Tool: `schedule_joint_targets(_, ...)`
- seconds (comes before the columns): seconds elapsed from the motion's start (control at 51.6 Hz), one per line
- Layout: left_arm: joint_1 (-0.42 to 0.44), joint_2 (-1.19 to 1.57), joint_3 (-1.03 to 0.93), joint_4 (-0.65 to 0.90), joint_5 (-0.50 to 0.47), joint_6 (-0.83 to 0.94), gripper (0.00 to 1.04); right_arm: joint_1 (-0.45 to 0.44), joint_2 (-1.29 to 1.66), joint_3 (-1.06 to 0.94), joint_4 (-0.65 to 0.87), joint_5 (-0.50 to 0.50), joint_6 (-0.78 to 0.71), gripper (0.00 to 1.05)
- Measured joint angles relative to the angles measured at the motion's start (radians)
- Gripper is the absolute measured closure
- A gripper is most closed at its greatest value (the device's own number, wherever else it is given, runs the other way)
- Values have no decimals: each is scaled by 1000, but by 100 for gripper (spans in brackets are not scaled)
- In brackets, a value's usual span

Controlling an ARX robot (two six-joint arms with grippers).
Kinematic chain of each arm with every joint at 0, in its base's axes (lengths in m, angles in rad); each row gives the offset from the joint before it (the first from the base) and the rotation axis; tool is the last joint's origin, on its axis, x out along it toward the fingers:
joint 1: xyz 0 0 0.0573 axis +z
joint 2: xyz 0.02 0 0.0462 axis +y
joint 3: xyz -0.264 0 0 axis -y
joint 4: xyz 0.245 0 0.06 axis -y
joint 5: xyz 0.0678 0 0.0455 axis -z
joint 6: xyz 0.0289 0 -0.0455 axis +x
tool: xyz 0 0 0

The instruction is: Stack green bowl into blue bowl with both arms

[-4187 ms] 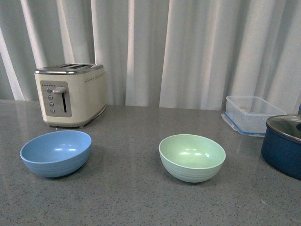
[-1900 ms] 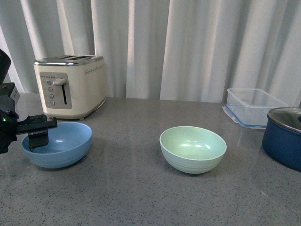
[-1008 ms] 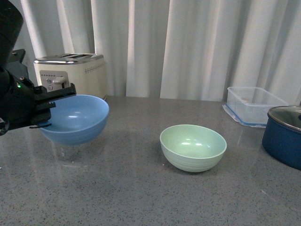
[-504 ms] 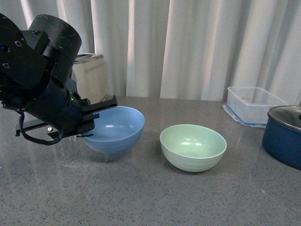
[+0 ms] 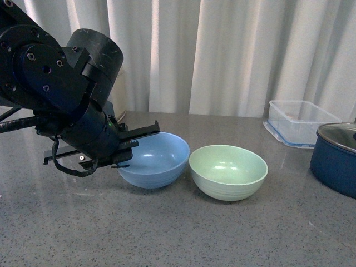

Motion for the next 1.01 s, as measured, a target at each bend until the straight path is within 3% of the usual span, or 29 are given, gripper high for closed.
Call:
schedule_joint_targets(0.698,0,15,0,-4,-26,-5,101,0,0,0,0,0,0,10)
schedule_joint_targets(1.008,6,-4,-11,-3,-22,-24,41,0,0,0,0,0,0,10)
